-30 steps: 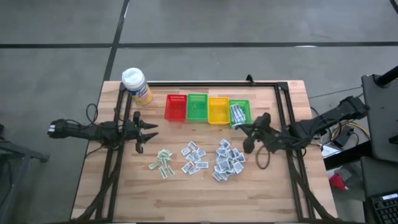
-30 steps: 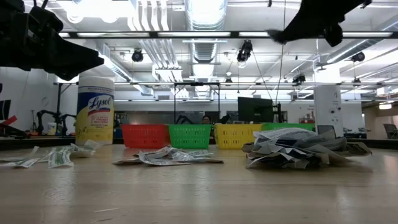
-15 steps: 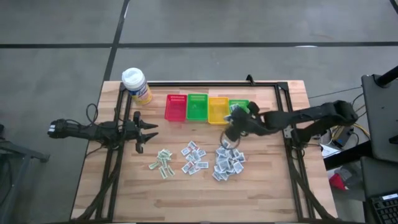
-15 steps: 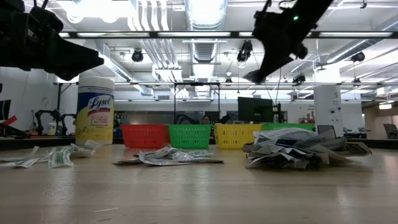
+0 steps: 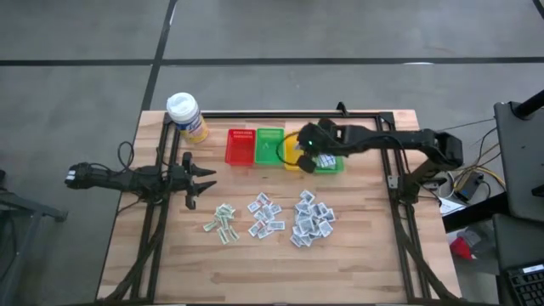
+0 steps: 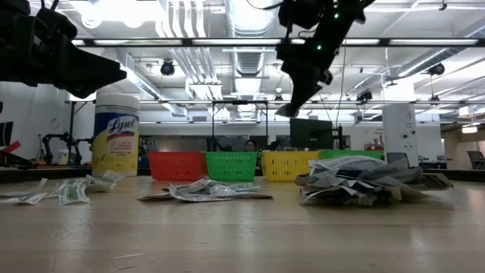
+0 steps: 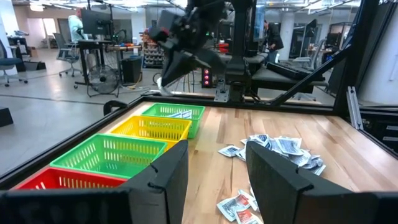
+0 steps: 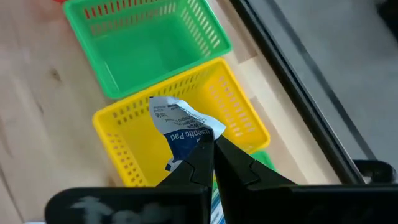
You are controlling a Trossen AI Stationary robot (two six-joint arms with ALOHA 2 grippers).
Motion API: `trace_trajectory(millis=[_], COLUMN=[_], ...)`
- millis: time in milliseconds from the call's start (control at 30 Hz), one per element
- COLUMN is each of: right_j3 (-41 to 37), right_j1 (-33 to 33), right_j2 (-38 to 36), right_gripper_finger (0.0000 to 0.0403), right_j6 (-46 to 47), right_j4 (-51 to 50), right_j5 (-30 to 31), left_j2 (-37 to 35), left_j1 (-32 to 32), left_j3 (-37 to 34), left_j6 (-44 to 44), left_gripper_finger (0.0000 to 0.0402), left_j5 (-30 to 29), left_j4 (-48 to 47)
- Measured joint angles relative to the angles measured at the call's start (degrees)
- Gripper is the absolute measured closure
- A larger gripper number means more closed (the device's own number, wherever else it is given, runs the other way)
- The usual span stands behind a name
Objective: Pick & Place First Aid Supplies
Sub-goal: Put the blue alcohol pad into the yellow bin
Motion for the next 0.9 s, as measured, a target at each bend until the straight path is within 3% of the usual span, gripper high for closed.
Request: trace_trajectory(millis=[267,900], right_j3=[0.65,0.84], right_j1=[-5.58,-6.93], right_j2=[5.75,14.16], right_gripper_finger=[0.0394,0.0394], right_j6=[-3.89,-7.84], right_j4=[-0.12,1.93], right_j5=[-9.52,-13.72], left_j2=[0.10,0.24], left_j1=[0.01,0.02], left_j3=[0.00,0.00], left_j6=[0.02,0.03], left_gripper_finger=[0.0243,0.0243], left_j5=[0.00,0.00], left_j4=[-0.04,-0.07])
